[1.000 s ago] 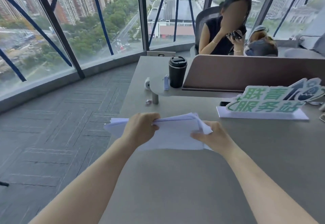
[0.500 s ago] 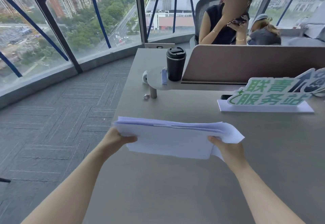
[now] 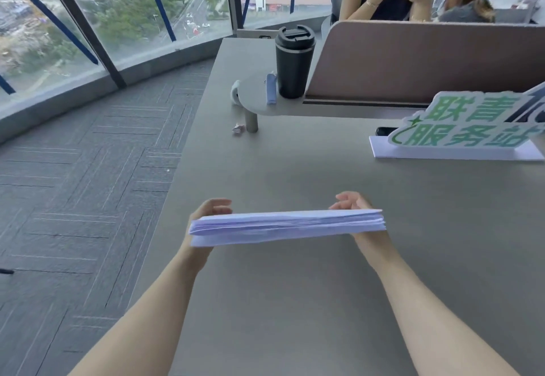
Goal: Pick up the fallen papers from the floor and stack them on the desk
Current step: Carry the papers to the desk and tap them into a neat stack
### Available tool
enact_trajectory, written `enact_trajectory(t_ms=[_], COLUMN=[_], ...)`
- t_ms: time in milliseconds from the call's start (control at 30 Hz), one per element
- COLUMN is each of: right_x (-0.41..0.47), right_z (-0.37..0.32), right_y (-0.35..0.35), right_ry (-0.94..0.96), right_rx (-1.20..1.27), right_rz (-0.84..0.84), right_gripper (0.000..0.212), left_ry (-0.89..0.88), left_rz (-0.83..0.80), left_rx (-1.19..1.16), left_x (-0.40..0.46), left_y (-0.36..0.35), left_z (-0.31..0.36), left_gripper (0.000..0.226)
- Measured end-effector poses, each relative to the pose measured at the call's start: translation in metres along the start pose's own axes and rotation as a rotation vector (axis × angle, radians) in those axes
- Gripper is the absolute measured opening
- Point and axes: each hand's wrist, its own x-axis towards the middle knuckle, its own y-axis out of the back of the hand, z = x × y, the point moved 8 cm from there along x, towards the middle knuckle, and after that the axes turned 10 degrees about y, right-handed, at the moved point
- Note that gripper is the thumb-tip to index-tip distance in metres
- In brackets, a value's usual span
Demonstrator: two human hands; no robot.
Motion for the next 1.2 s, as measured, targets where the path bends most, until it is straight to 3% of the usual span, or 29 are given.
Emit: enact_trajectory(t_ms=[67, 133, 233, 400, 500, 600, 767, 967, 1067, 1200], right_x=[0.003, 0.0, 0.001, 0.026, 0.053, 0.073, 0.096, 0.105, 0.101, 0.094], right_z=[0.004, 0.017, 0.028, -0.008, -0.019, 0.005, 0.048, 0.065, 0.06, 0.057], right_y=[0.001, 0.001, -0.01, -0.035, -0.073, -0.106, -0.14, -0.152, -0.148, -0.133], right_ry=[-0.026, -0.058, -0.092, -0.025, -0.046, -0.164, -0.245, -0.262, -0.243, -0.265], right_rx=[-0.01, -0.064, -0.158, -0.221, -0.286, -0.277, -0.331, -0.524, -0.817, -0.922], right_rz=[0.034, 0.039, 0.034, 0.131, 0.04, -0.006, -0.01, -0.021, 0.018, 0.124], right_gripper=[0.031, 0.02, 0.015, 0.011, 0.023, 0.011, 0.019, 0.012, 0.025, 0.054], left_ry=[0.0, -0.008, 0.012, -0.044, 0.019, 0.088, 0.142, 0.169, 0.157, 0.159], left_rz=[0.003, 0.013, 0.143, 0.243, 0.328, 0.39, 0.405, 0.483, 0.563, 0.62], left_rx=[0.027, 0.037, -0.016, -0.048, 0.053, 0.173, 0.351, 0.458, 0.544, 0.634], left_x=[-0.001, -0.002, 0.003, 0.01, 0.03, 0.06, 0.108, 0.131, 0.13, 0.124], left_y=[-0.003, -0.006, 0.006, 0.037, 0.077, 0.107, 0.122, 0.126, 0.129, 0.135], left_z=[0.004, 0.002, 0.002, 0.036, 0.039, 0.027, -0.004, -0.022, -0.023, -0.019], left_gripper=[0.031, 0.028, 0.018, 0.017, 0.016, 0.018, 0.011, 0.028, 0.04, 0.057])
